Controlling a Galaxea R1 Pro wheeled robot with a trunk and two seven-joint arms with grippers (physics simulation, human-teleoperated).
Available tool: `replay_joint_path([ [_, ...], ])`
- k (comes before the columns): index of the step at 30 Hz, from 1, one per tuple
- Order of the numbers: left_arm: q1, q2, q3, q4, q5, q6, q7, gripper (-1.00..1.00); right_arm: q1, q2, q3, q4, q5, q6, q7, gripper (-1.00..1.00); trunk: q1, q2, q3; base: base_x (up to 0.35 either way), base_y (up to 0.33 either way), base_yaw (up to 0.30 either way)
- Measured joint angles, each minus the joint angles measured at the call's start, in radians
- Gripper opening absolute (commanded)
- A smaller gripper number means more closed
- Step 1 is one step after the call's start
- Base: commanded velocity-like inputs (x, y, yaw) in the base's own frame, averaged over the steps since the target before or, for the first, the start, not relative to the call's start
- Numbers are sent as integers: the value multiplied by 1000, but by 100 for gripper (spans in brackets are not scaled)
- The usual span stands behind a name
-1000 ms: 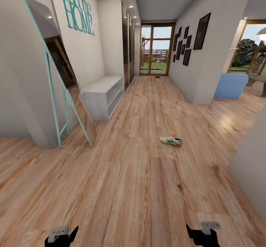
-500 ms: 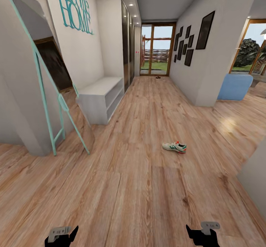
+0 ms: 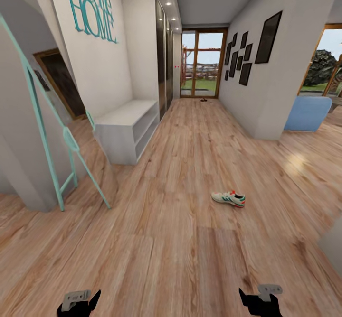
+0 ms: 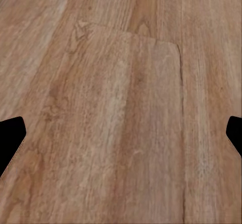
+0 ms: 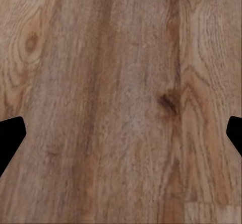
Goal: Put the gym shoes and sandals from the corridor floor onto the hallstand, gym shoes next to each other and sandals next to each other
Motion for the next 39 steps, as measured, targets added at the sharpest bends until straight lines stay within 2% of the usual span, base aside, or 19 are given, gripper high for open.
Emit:
replay_joint_path([
  [23, 0, 1, 1, 0, 0, 0, 0, 100, 0, 1, 0, 1, 0, 0, 0, 100, 0, 0, 0, 336, 1, 0],
  [39, 0, 1, 0, 0, 1, 0, 0, 100, 0, 3, 0, 1, 0, 0, 0, 100, 0, 0, 0, 336, 67, 0],
])
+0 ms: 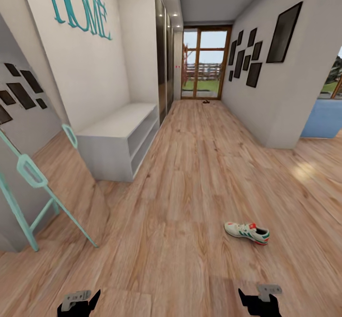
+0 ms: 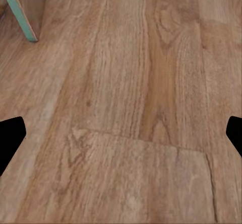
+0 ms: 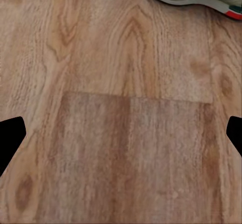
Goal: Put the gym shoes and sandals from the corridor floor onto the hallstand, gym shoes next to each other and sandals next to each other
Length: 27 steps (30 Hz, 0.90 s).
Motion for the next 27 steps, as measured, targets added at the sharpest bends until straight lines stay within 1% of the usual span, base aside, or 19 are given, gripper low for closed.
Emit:
replay_joint_path([
  [27, 0, 0, 0, 0, 0, 0, 0, 100, 0, 1, 0, 0, 0, 0, 0, 100, 0, 0, 0, 336, 8, 0],
])
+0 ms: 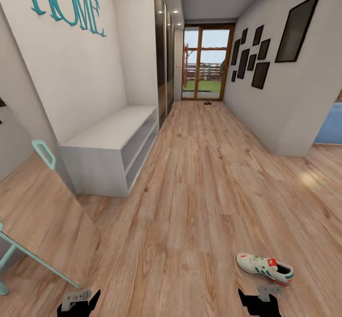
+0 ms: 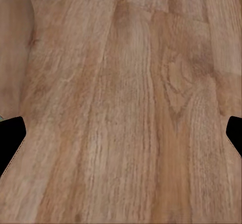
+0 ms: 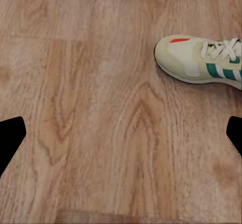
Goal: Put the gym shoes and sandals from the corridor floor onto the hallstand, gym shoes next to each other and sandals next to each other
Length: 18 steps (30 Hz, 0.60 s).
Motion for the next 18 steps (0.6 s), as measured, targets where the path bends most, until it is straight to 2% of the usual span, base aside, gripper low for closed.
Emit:
replay_joint_path([
  [18, 0, 0, 0, 0, 0, 0, 0, 100, -1, 0, 0, 0, 0, 0, 0, 100, 0, 0, 0, 336, 105, 0],
])
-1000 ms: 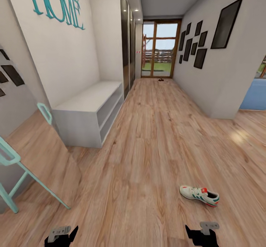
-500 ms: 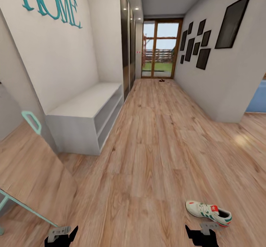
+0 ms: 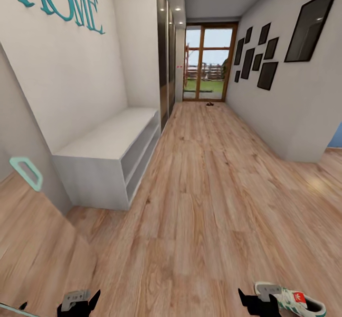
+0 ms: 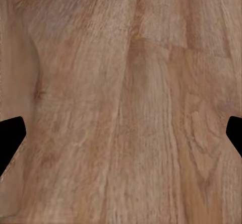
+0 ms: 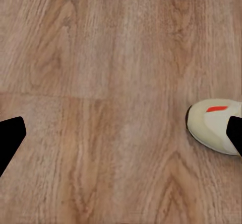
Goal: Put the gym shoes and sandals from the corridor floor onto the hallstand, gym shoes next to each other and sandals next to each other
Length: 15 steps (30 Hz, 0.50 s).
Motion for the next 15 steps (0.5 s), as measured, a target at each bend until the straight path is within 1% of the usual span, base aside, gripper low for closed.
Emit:
replay_joint_path([
  [8, 0, 0, 0, 0, 0, 0, 0, 100, 0, 0, 0, 0, 0, 0, 0, 100, 0, 0, 0, 336, 107, 0],
  [15, 0, 0, 0, 0, 0, 0, 0, 100, 0, 0, 0, 0, 0, 0, 0, 100, 0, 0, 0, 336, 36, 0],
])
